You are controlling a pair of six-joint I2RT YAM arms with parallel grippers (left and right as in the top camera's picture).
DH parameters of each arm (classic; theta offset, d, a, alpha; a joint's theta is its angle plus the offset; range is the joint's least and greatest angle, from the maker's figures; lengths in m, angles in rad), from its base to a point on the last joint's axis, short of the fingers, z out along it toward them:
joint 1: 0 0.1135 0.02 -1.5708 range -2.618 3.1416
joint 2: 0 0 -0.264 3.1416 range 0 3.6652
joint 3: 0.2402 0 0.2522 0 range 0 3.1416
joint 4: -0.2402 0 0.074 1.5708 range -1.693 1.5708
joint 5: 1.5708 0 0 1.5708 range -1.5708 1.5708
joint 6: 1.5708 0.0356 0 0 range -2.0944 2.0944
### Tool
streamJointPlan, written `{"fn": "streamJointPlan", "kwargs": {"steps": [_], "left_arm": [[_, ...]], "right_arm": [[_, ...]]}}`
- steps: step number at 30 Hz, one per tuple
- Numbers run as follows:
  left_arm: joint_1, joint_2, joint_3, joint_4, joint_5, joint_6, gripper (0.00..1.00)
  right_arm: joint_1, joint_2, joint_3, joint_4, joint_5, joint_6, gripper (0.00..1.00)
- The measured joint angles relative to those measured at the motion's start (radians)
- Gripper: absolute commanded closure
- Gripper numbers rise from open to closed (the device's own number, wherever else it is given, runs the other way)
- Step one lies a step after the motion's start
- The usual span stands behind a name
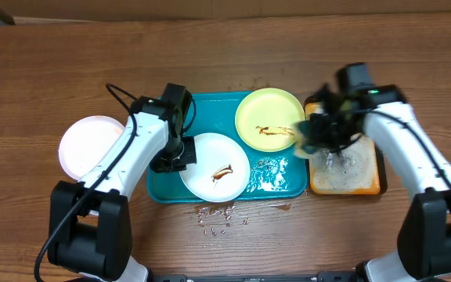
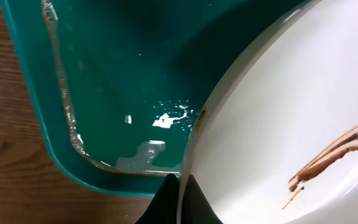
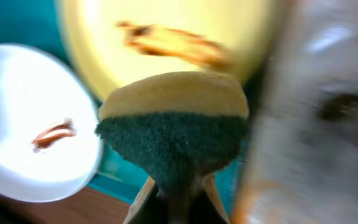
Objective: Clean dirty plates on tray and stack at the side
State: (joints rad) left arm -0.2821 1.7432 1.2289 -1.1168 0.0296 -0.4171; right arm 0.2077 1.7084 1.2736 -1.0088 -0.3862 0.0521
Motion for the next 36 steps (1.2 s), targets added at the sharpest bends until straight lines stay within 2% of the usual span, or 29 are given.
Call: {"fn": "streamJointPlan", "kwargs": {"steps": [7, 12, 24, 36], "left_arm": [[-0.032, 0.0, 0.0, 0.034, -0.004, 0.0, 0.96], [-0.032, 0.0, -0.011, 0.061, -0.021, 0.0, 0.96], [-0.032, 0.0, -0.151, 0.208, -0.002, -0.004, 0.96], [-0.032, 0.0, -0.182, 0.245, 0.006, -0.004, 0.96]], "right_arm": [[0.233, 0.001, 0.0, 0.145, -0.062, 0.083, 0.96], [0.323, 0.015, -0.008, 0.185, -0.075, 0.154, 0.96], [0.438, 0.096, -0.01, 0.261, -0.074, 0.186, 0.96], [0.533, 0.161, -0.012, 0.295, -0.005, 0.217, 0.96]]}}
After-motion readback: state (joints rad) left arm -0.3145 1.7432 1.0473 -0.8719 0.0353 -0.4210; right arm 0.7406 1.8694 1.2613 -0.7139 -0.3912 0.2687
